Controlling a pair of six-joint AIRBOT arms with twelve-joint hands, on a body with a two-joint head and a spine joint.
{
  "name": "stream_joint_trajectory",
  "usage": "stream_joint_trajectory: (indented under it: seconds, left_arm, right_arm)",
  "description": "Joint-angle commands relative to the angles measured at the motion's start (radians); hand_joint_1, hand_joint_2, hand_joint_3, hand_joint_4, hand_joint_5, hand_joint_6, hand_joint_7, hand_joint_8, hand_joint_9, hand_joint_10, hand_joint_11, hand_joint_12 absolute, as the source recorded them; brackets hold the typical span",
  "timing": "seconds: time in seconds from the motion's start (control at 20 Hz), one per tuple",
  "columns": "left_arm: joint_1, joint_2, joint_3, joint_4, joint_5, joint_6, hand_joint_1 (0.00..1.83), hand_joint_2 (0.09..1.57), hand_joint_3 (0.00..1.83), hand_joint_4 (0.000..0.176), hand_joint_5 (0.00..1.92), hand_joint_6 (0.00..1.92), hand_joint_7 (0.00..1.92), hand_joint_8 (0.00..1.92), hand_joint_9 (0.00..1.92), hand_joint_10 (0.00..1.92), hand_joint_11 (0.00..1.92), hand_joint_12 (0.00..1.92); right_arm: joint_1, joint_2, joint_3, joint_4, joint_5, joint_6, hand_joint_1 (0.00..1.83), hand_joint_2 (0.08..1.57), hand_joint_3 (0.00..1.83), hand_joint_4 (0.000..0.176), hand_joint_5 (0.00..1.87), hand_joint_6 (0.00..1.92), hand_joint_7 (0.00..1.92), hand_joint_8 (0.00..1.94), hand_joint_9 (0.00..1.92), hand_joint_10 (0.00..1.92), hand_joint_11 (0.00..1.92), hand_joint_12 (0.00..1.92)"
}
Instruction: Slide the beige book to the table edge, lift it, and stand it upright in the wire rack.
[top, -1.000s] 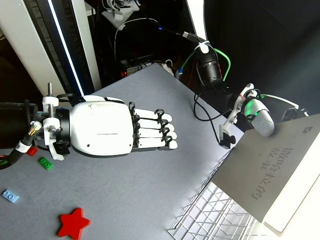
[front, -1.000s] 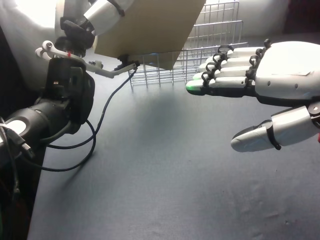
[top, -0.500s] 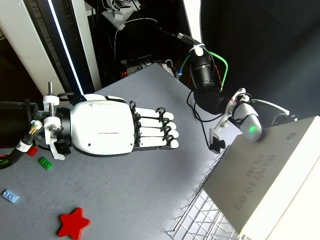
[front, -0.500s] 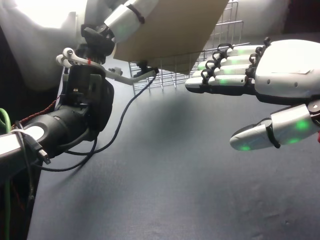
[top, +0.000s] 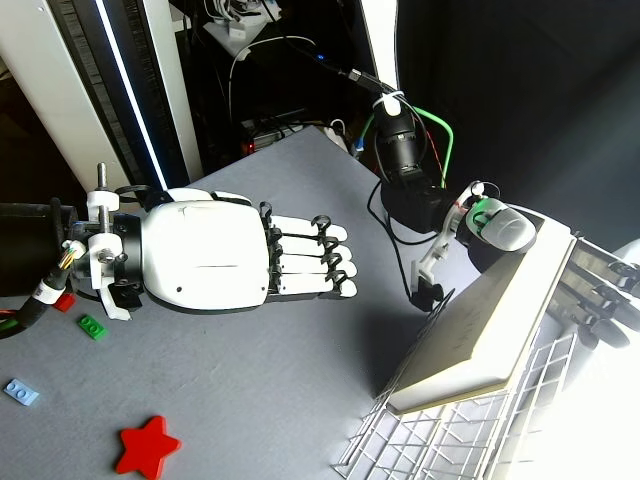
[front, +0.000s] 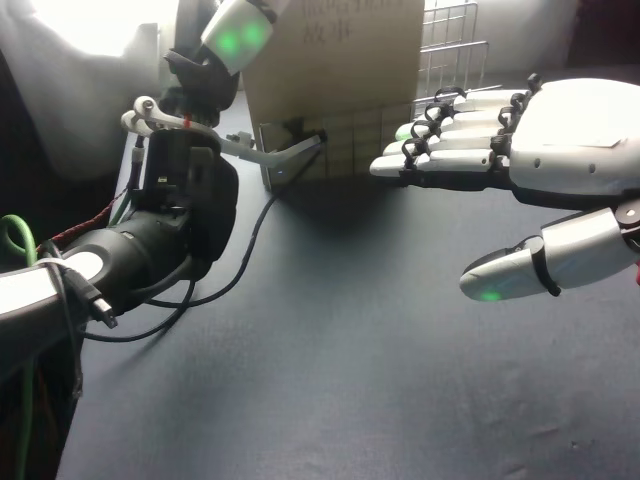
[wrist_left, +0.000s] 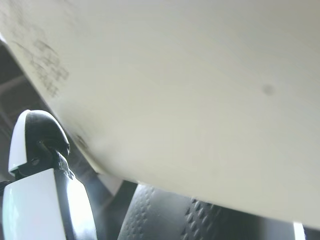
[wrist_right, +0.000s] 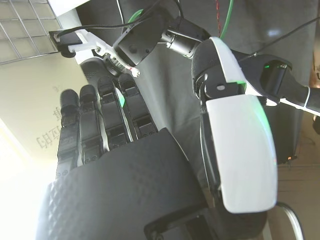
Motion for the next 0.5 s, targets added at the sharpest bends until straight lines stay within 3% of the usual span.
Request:
stream_joint_trajectory:
  seconds: [0.0,0.1,0.25,0.45]
  left_arm:
    - [-0.006,0.002,0.006,0.012,-0.108,-0.011,0.79,0.89,0.00,0.098,0.03,0.00,0.05,0.00,0.13,0.00,0.00,0.64]
    - [-0.005,0.005,0.000,0.016,-0.109,-0.011,0.77,0.87,0.00,0.111,0.00,0.00,0.01,0.00,0.05,0.01,0.00,0.41]
    - [-0.004,0.031,-0.032,0.053,-0.103,0.001,0.74,0.86,0.00,0.112,0.00,0.00,0.00,0.00,0.00,0.00,0.00,0.29]
    - [-0.004,0.098,-0.109,0.071,-0.103,0.047,0.67,0.87,0.00,0.112,0.00,0.00,0.01,0.00,0.04,0.01,0.00,0.42]
  right_arm:
    - [0.017,0.004,-0.001,0.052,0.076,0.003,0.08,1.18,0.00,0.000,0.05,0.00,0.10,0.00,0.10,0.00,0.00,0.35]
    - [0.016,0.004,-0.001,0.053,0.075,0.003,0.07,1.18,0.00,0.000,0.04,0.00,0.10,0.00,0.09,0.00,0.00,0.31]
    - [0.016,0.004,0.000,0.054,0.071,0.003,0.05,1.18,0.00,0.000,0.06,0.00,0.11,0.00,0.10,0.01,0.00,0.36]
    - [0.016,0.005,0.000,0.054,0.071,0.003,0.04,1.17,0.00,0.000,0.07,0.00,0.12,0.00,0.12,0.00,0.00,0.42]
